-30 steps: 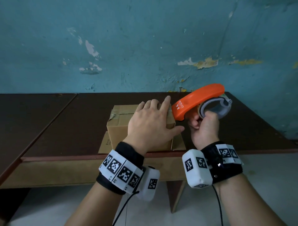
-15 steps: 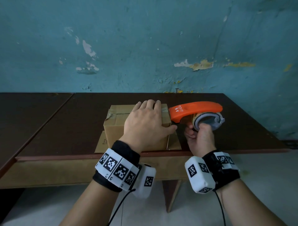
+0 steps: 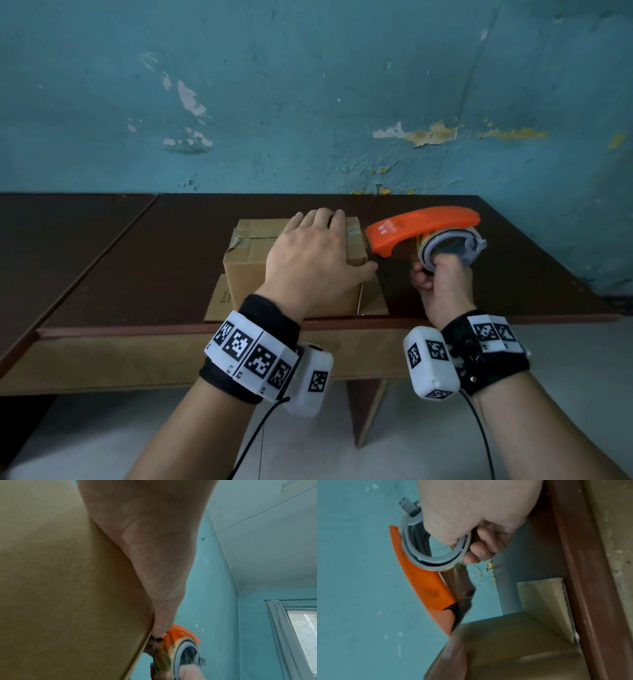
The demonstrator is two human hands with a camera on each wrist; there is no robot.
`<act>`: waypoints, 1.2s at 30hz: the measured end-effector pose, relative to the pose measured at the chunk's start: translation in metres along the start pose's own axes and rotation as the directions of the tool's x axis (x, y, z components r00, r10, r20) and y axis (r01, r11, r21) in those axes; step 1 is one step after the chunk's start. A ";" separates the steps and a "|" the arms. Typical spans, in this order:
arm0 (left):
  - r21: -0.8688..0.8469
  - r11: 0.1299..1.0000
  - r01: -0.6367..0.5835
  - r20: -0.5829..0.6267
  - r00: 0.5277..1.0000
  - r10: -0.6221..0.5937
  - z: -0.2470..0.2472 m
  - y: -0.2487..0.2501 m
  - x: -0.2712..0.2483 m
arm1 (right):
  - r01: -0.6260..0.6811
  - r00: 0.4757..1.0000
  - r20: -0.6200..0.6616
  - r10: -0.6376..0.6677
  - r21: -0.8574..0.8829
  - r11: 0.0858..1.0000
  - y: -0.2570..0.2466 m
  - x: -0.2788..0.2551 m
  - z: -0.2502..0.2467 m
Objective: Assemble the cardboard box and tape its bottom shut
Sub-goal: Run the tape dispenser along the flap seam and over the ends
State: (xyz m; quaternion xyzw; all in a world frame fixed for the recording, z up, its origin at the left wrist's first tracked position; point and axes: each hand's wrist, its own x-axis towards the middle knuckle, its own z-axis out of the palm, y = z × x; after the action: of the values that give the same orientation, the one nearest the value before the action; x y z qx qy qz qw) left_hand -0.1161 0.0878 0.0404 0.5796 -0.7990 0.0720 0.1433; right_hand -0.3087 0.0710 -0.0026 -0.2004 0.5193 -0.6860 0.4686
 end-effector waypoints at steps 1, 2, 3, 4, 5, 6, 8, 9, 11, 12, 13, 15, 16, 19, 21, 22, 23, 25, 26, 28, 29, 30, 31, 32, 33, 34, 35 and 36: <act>-0.001 1.000 -0.001 0.001 1.000 0.001 0.000 0.000 0.000 | 0.015 1.000 -0.018 -0.015 -0.019 1.000 -0.001 0.001 -0.002; -0.001 1.000 -0.001 0.000 1.000 0.001 0.000 0.000 0.000 | 0.034 0.999 -0.040 -0.036 -0.051 0.998 -0.003 0.002 -0.005; -0.002 1.000 -0.002 -0.002 1.000 0.002 0.000 0.000 0.000 | 0.056 0.996 -0.060 -0.061 -0.088 0.995 -0.004 0.002 -0.006; -0.004 1.000 -0.001 -0.005 1.000 0.001 0.000 0.000 0.000 | 0.077 0.994 -0.071 -0.086 -0.116 0.990 -0.005 0.002 -0.007; -0.008 1.000 -0.001 -0.007 1.000 0.001 0.000 0.000 0.000 | 0.091 0.992 -0.074 -0.101 -0.130 0.987 -0.005 0.002 -0.008; -0.011 1.000 -0.001 -0.010 1.000 0.000 0.000 0.000 0.000 | 0.096 0.992 -0.071 -0.106 -0.134 0.986 -0.005 0.001 -0.009; -0.012 1.000 0.000 -0.015 1.000 0.000 0.000 0.000 0.000 | 0.105 0.991 -0.068 -0.116 -0.147 0.984 -0.006 0.002 -0.010; -0.011 1.000 -0.001 -0.016 1.000 0.000 0.000 0.000 0.000 | 0.116 0.989 -0.070 -0.129 -0.169 0.979 -0.007 0.002 -0.011; -0.011 1.000 -0.001 -0.015 1.000 0.001 0.000 0.000 -0.001 | 0.154 0.982 -0.076 -0.175 -0.228 0.961 -0.009 0.002 -0.015; -0.010 1.000 -0.002 -0.015 1.000 0.002 0.000 -0.001 0.000 | 0.180 0.976 -0.073 -0.205 -0.254 0.950 -0.010 0.002 -0.016; -0.008 1.000 -0.004 -0.014 1.000 0.004 0.000 -0.001 0.000 | 0.210 0.970 -0.062 -0.235 -0.279 0.937 -0.010 0.001 -0.016; -0.005 1.000 -0.007 -0.006 1.000 0.007 0.000 -0.001 0.001 | 0.265 0.957 -0.027 -0.289 -0.326 0.908 -0.009 -0.001 -0.016; -0.004 1.000 -0.009 -0.004 1.000 0.009 0.000 -0.001 0.001 | 0.285 0.952 -0.011 -0.307 -0.340 0.896 -0.009 0.000 -0.016; -0.001 1.000 -0.008 -0.002 1.000 0.008 0.000 -0.002 0.000 | 0.309 0.944 0.007 -0.330 -0.369 0.876 -0.009 0.003 -0.017; 0.002 1.000 -0.009 -0.009 1.000 0.009 0.000 -0.002 0.000 | 0.329 0.938 0.023 -0.347 -0.387 0.862 -0.008 0.005 -0.017; 0.003 1.000 -0.011 -0.008 1.000 0.011 0.000 -0.002 0.001 | 0.340 0.934 0.032 -0.357 -0.396 0.853 -0.008 0.006 -0.017; 0.004 1.000 -0.013 -0.005 1.000 0.013 0.000 -0.002 0.001 | 0.353 0.929 0.042 -0.368 -0.404 0.844 -0.008 0.005 -0.017; 0.008 1.000 -0.015 0.003 1.000 0.015 0.000 -0.002 0.001 | 0.383 0.918 0.066 -0.392 -0.409 0.828 -0.007 0.006 -0.017; 0.010 1.000 -0.016 0.006 1.000 0.016 -0.001 -0.001 0.001 | 0.397 0.912 0.077 -0.402 -0.412 0.820 -0.007 0.006 -0.017; 0.015 1.000 -0.017 0.003 1.000 0.017 -0.001 -0.001 0.001 | 0.432 0.896 0.105 -0.431 -0.427 0.794 -0.006 0.007 -0.015; 0.017 1.000 -0.017 0.000 1.000 0.017 -0.001 -0.001 0.001 | 0.449 0.887 0.117 -0.446 -0.439 0.778 -0.006 0.007 -0.015; 0.019 1.000 -0.018 -0.001 1.000 0.018 -0.001 -0.001 0.001 | 0.461 0.880 0.130 -0.457 -0.465 0.756 -0.004 0.008 -0.016; 0.019 1.000 -0.018 0.001 1.000 0.018 -0.001 -0.001 0.001 | 0.468 0.875 0.144 -0.463 -0.497 0.730 -0.002 0.009 -0.016; 0.018 1.000 -0.018 0.005 1.000 0.018 -0.001 -0.001 0.000 | 0.466 0.873 0.151 -0.464 -0.537 0.703 -0.001 0.009 -0.018; 0.018 1.000 -0.018 0.008 1.000 0.018 -0.001 0.000 0.000 | 0.453 0.878 0.140 -0.457 -0.549 0.703 0.000 0.010 -0.019; 0.018 1.000 -0.018 0.010 1.000 0.018 -0.001 0.000 0.001 | 0.437 0.887 0.133 -0.443 -0.552 0.710 0.001 0.011 -0.020; 0.018 1.000 -0.018 0.009 1.000 0.017 -0.001 0.000 0.001 | 0.428 0.893 0.129 -0.431 -0.543 0.723 0.003 0.014 -0.022; 0.016 1.000 -0.015 0.006 1.000 0.015 -0.001 -0.001 0.002 | 0.425 0.894 0.131 -0.428 -0.547 0.721 0.003 0.016 -0.022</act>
State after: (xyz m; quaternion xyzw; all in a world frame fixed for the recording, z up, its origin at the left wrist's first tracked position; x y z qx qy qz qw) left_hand -0.1160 0.0864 0.0414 0.5748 -0.8032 0.0779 0.1359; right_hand -0.3314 0.0685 -0.0174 -0.4417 0.6387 -0.5916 0.2167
